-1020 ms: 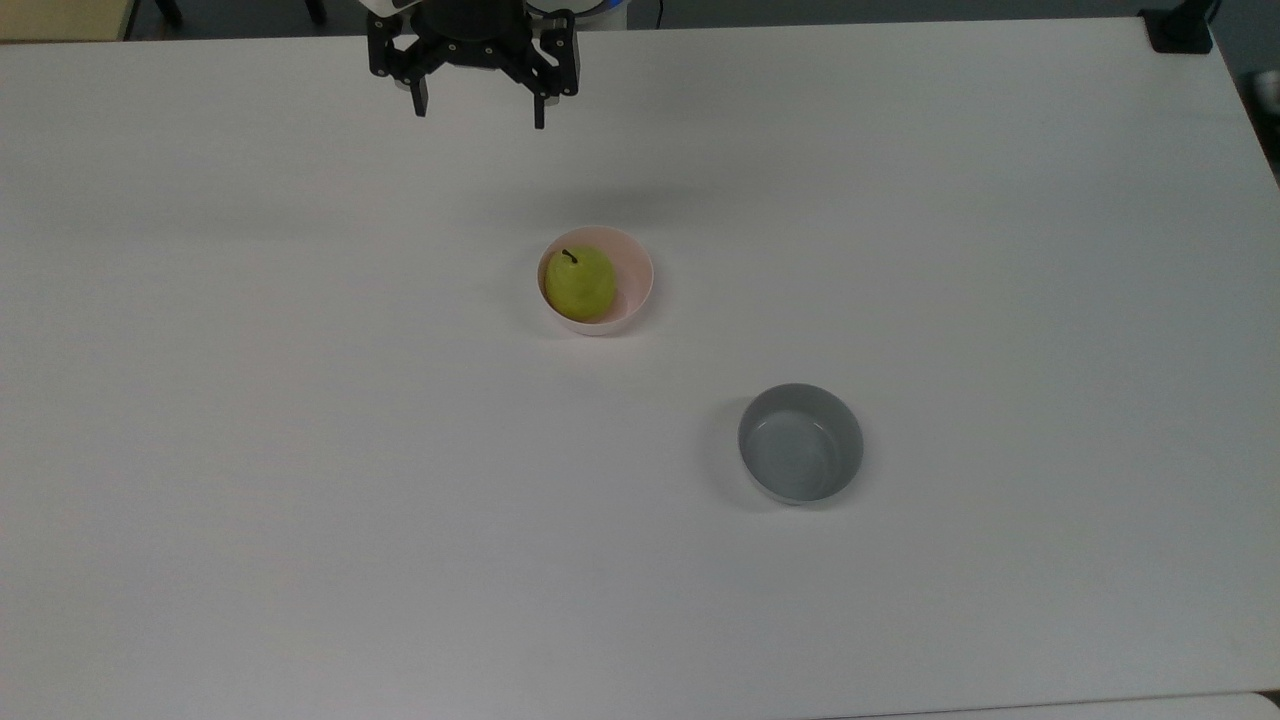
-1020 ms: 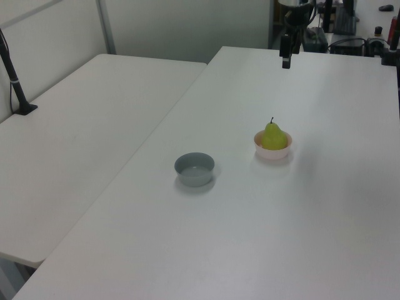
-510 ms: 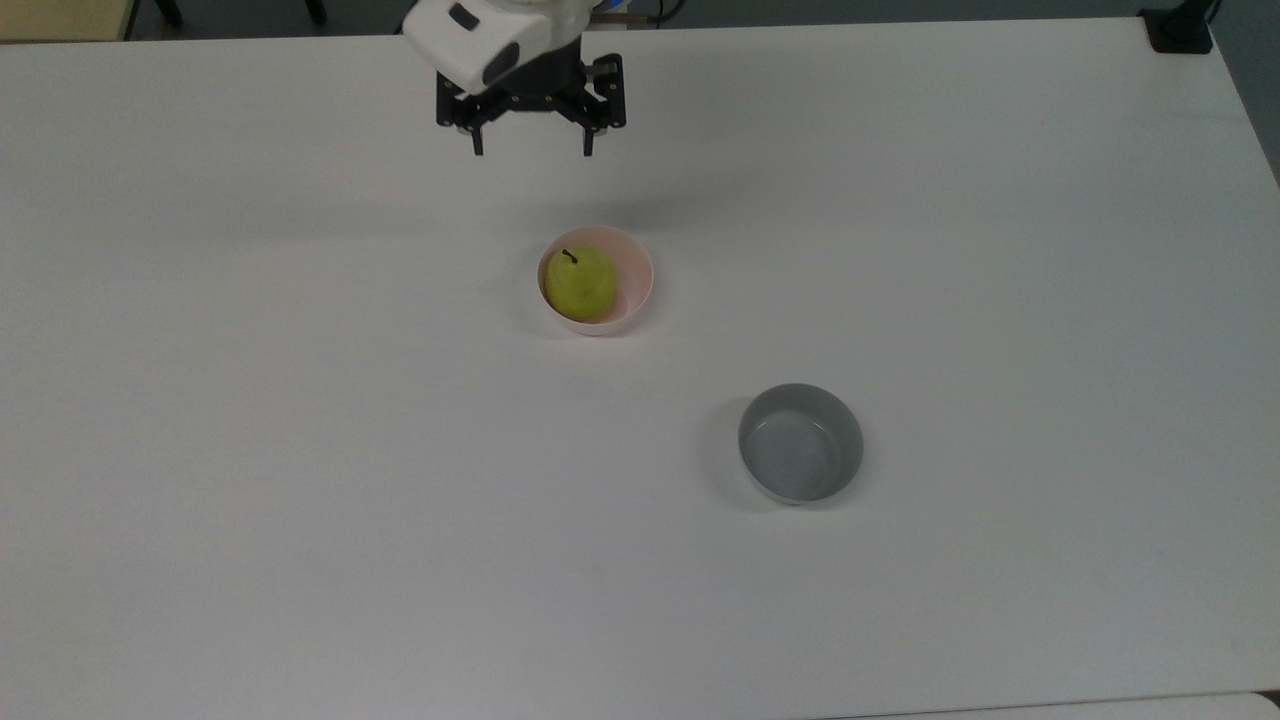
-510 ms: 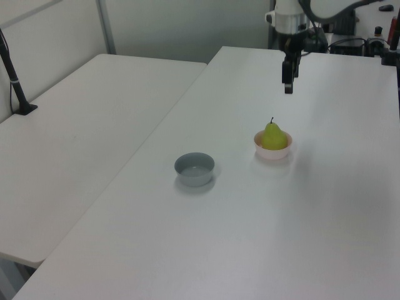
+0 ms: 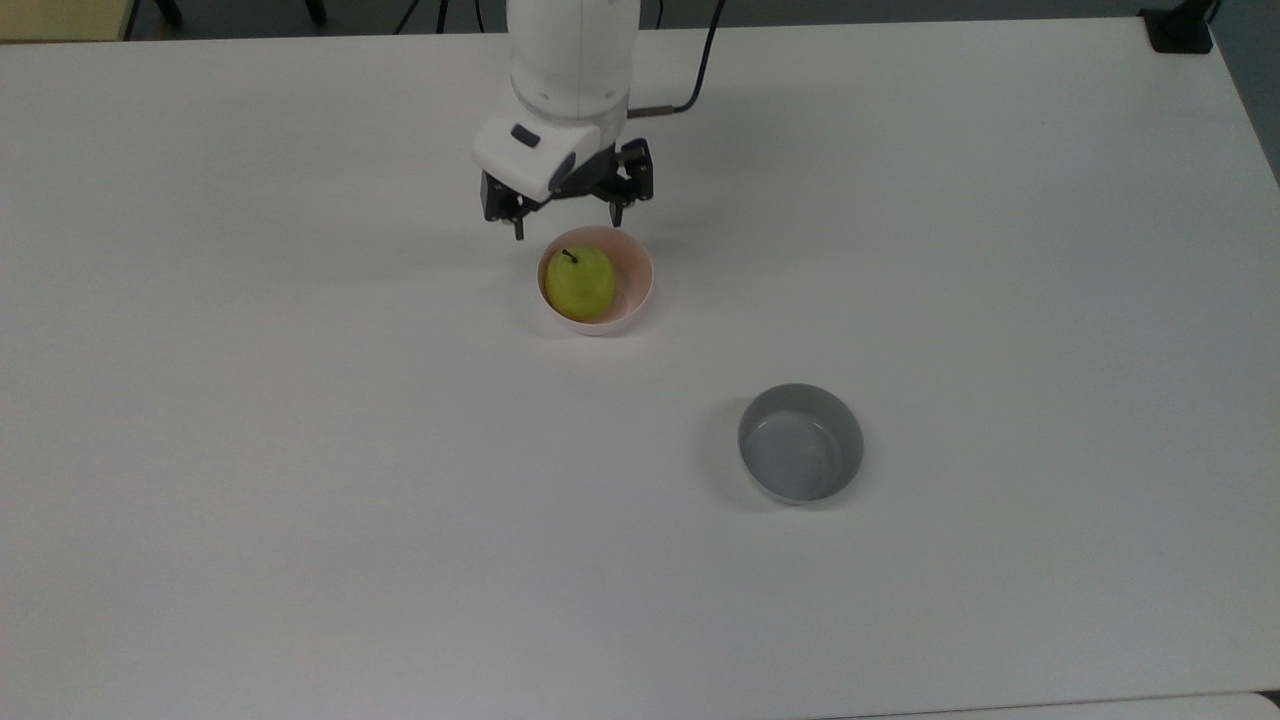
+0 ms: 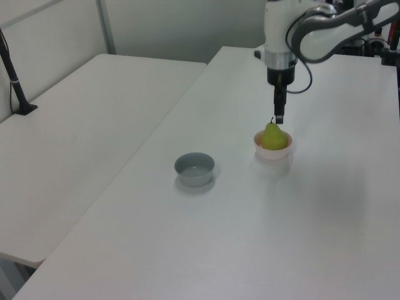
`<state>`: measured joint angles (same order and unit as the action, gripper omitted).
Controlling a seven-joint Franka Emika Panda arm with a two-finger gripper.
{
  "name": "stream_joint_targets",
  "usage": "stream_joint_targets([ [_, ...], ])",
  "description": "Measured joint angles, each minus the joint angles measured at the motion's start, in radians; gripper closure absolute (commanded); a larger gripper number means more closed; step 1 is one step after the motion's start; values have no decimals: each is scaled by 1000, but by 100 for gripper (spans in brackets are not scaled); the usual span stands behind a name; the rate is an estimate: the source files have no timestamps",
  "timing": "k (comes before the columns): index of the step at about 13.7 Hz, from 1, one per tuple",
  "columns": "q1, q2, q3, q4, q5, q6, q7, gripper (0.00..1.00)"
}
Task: Pick up a pear from the bowl
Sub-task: 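Lower the open gripper down over the green pear in the pink bowl, then close the gripper around the green pear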
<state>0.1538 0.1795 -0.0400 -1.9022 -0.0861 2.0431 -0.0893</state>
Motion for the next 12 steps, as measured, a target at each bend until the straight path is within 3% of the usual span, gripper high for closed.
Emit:
stream_joint_targets([
  [5, 21, 75, 1, 0, 0, 41, 0, 1],
  [8, 21, 90, 1, 0, 0, 67, -1, 11],
  [12, 21, 109, 1, 0, 0, 94, -1, 11],
])
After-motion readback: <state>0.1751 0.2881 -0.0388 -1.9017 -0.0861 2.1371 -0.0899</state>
